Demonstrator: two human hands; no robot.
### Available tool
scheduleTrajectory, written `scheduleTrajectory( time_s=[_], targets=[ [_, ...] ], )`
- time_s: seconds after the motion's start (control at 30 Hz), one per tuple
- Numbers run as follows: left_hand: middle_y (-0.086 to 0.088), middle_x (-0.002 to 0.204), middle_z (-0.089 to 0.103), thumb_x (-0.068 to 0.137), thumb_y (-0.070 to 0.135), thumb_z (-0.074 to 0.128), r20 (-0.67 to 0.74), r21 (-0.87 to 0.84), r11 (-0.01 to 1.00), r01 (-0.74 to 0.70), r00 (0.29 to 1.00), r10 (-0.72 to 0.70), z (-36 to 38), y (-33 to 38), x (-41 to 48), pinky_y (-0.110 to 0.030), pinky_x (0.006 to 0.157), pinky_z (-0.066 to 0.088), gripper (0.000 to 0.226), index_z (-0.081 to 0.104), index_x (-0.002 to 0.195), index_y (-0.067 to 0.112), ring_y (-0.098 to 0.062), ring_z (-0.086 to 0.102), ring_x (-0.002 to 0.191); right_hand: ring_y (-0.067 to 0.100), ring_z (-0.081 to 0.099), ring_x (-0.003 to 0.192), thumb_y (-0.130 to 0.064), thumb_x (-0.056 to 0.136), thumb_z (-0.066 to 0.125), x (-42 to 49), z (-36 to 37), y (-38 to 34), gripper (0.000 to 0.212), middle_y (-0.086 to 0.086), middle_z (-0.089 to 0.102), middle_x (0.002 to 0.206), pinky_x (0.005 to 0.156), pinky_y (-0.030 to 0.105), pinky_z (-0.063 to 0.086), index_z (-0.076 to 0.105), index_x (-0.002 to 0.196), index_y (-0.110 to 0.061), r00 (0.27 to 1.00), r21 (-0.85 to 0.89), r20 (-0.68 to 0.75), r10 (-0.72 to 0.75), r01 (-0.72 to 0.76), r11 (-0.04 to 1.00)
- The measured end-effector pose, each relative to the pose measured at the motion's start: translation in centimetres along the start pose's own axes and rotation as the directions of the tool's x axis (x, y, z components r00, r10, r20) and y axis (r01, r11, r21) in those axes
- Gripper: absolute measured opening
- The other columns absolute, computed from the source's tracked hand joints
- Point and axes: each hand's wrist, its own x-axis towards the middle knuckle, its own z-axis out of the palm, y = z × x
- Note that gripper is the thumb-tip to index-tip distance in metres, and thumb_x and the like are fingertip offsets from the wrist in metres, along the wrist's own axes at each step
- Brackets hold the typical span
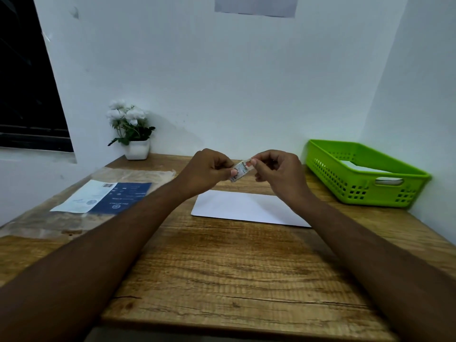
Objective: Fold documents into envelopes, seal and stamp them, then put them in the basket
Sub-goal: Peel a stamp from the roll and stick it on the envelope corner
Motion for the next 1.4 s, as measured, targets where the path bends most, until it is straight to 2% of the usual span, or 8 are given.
scheduleTrajectory(
  time_s=[0.13,0.23,0.37,0.67,0.9,1.0,1.23,1.4],
  targets=[
    [-0.013,0.078,0.073,0.083,0.016,0.072,-0.024,0.003,1.0,0.026,0.999,-0.026,-0.1,-0.1,-0.1,-0.054,0.066,0.054,0.008,0.075,0.087,0.01,-0.038,0.067,0.075,0.014,0.069,0.071,-0.01,0.09,0.067,-0.1,0.2,-0.1,0.013,0.006,0.07,0.078,0.065,0.034,0.06,0.069,0.083,-0.02,0.999,0.043,0.025,0.024,-0.025,0.999],
    [-0.008,0.077,0.073,0.082,0.017,0.072,-0.044,0.041,0.999,0.026,0.999,-0.024,0.0,0.4,-0.1,-0.051,0.067,0.054,0.008,0.076,0.088,0.012,-0.033,0.067,0.074,0.02,0.07,0.08,-0.011,0.089,0.069,-0.3,0.3,0.0,0.003,0.01,0.071,0.085,0.07,0.038,0.061,0.068,0.086,-0.012,0.998,0.072,0.053,0.044,-0.048,0.996],
    [-0.005,0.077,0.074,0.08,0.018,0.074,-0.042,0.067,0.998,-0.013,0.999,0.016,0.3,0.9,-0.3,-0.046,0.065,0.054,0.012,0.077,0.091,0.014,-0.028,0.068,0.071,0.002,0.067,0.069,-0.007,0.071,0.085,-0.4,0.4,0.1,0.02,-0.001,0.072,0.079,0.063,0.016,0.052,0.068,0.082,-0.01,1.0,0.013,0.027,0.013,-0.013,1.0],
    [-0.008,0.083,0.075,0.084,0.01,0.07,0.002,-0.064,0.997,0.052,0.999,-0.052,0.5,1.3,-0.3,-0.035,0.068,0.061,0.018,0.075,0.101,0.01,-0.016,0.072,0.071,0.003,0.067,0.062,-0.002,0.071,0.084,-0.3,0.1,-0.2,0.02,-0.002,0.071,0.069,0.06,0.016,0.052,0.068,0.07,-0.014,1.0,0.032,-0.014,-0.007,0.008,0.999],
    [-0.009,0.086,0.075,0.082,0.008,0.071,-0.013,-0.082,0.989,0.124,0.992,-0.126,0.1,0.4,-0.2,-0.037,0.071,0.061,0.018,0.075,0.099,0.008,-0.016,0.071,0.073,0.024,0.072,0.07,-0.001,0.075,0.081,-0.4,0.0,-0.9,0.017,0.01,0.071,0.075,0.067,0.037,0.061,0.065,0.075,-0.009,1.0,0.172,-0.002,0.016,-0.016,0.985],
    [-0.008,0.098,0.074,0.081,0.009,0.072,-0.008,-0.064,0.989,0.13,0.991,-0.131,0.2,-0.4,-0.4,-0.041,0.076,0.059,0.02,0.074,0.101,0.008,-0.015,0.071,0.079,0.028,0.073,0.075,0.001,0.078,0.077,-0.3,-0.1,-1.3,0.017,0.02,0.071,0.086,0.065,0.034,0.06,0.063,0.081,-0.008,0.997,0.295,-0.005,0.073,-0.068,0.953],
    [-0.01,0.066,0.069,0.082,0.024,0.073,-0.057,-0.018,0.992,0.128,0.99,-0.129,0.1,-0.2,-0.5,-0.028,0.055,0.041,0.017,0.076,0.074,0.009,-0.013,0.054,0.057,0.027,0.073,0.074,-0.001,0.082,0.074,-0.2,-0.3,-0.9,0.014,0.012,0.071,0.081,0.067,0.031,0.06,0.065,0.092,-0.004,0.984,0.406,0.049,0.172,-0.177,0.896],
    [-0.003,0.068,0.072,0.08,0.026,0.075,-0.062,0.113,0.988,0.106,0.993,-0.1,-0.1,-0.4,-0.5,-0.025,0.059,0.045,0.016,0.075,0.07,0.014,-0.014,0.063,0.063,0.022,0.074,0.076,-0.003,0.084,0.073,-0.2,-0.2,-0.5,0.025,0.01,0.075,0.081,0.071,0.031,0.06,0.065,0.107,-0.006,0.974,0.404,0.092,0.206,-0.226,0.887]
  ],
)
